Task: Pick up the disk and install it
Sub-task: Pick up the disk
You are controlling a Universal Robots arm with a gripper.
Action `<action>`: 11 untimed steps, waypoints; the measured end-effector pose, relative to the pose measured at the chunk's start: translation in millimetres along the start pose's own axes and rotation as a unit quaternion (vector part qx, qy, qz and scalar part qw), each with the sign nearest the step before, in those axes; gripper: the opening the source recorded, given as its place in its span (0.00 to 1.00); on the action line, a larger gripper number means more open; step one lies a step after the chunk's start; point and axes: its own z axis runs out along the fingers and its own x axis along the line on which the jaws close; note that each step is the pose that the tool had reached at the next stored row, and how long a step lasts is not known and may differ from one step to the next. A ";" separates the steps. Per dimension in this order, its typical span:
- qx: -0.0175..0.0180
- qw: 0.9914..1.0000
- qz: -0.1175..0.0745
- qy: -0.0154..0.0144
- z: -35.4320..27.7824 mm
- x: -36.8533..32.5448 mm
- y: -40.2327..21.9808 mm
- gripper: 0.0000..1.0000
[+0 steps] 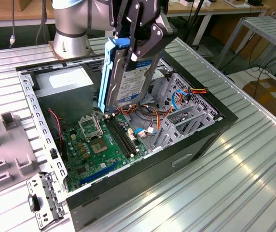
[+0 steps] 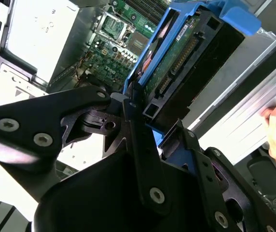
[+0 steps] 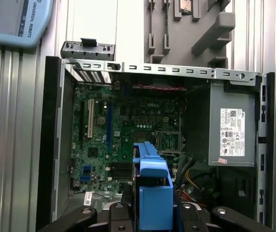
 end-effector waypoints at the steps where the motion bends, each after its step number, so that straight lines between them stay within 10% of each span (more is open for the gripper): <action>1: 0.000 1.000 0.000 0.000 0.0 1.5 -1.1 0.37; 11: -0.001 1.000 0.000 0.000 -1.0 18.9 -18.6 0.37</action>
